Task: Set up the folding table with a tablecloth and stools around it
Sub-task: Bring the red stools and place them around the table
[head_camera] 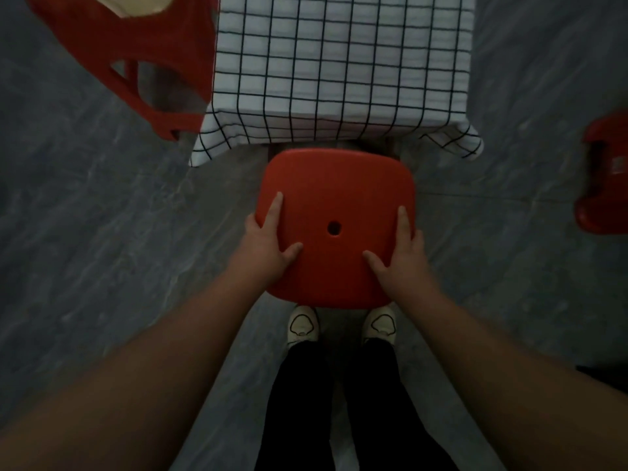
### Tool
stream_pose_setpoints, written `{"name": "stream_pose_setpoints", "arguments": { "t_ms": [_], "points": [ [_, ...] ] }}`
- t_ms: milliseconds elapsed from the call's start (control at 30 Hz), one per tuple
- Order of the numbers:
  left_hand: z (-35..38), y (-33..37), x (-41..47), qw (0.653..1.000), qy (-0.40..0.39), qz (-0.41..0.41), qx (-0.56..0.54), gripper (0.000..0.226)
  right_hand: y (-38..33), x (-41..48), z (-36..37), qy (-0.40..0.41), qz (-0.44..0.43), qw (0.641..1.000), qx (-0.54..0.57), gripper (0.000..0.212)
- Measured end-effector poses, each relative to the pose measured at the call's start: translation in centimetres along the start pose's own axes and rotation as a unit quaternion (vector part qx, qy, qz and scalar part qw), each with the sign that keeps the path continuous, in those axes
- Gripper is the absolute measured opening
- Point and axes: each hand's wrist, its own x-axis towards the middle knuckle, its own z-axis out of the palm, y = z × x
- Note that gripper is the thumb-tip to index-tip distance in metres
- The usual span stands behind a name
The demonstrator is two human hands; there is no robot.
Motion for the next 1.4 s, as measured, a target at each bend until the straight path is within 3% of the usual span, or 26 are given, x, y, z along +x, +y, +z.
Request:
{"name": "stream_pose_setpoints", "arguments": {
  "t_ms": [200, 367, 733, 900, 1133, 1400],
  "points": [
    [-5.0, 3.3, -4.5, 0.998, 0.031, 0.012, 0.058, 0.082, -4.8, -3.2, -4.9, -0.012, -0.011, 0.992, -0.122, 0.076],
    [-13.1, 8.1, -13.0, 0.987, 0.098, 0.083, 0.101, 0.073, -12.0, -11.4, -13.2, 0.056, -0.082, 0.982, -0.162, 0.068],
    [-29.3, 18.0, -30.6, 0.937, 0.204, 0.242, 0.147, 0.070, -23.9, -28.9, -28.5, 0.235, -0.166, 0.943, -0.167, 0.079],
    [-33.9, 23.5, -36.1, 0.900, 0.255, 0.313, 0.164, 0.068, -27.2, -34.7, -34.3, 0.288, -0.195, 0.925, -0.154, 0.070],
    [-34.6, 31.9, -39.3, 0.873, 0.260, 0.359, 0.204, 0.069, -25.1, -38.8, -42.2, 0.371, -0.161, 0.911, -0.077, 0.063],
    [-28.2, 41.9, -40.3, 0.840, 0.234, 0.426, 0.240, 0.070, -15.2, -39.9, -48.8, 0.414, -0.084, 0.905, -0.039, 0.065]
  ]
}}
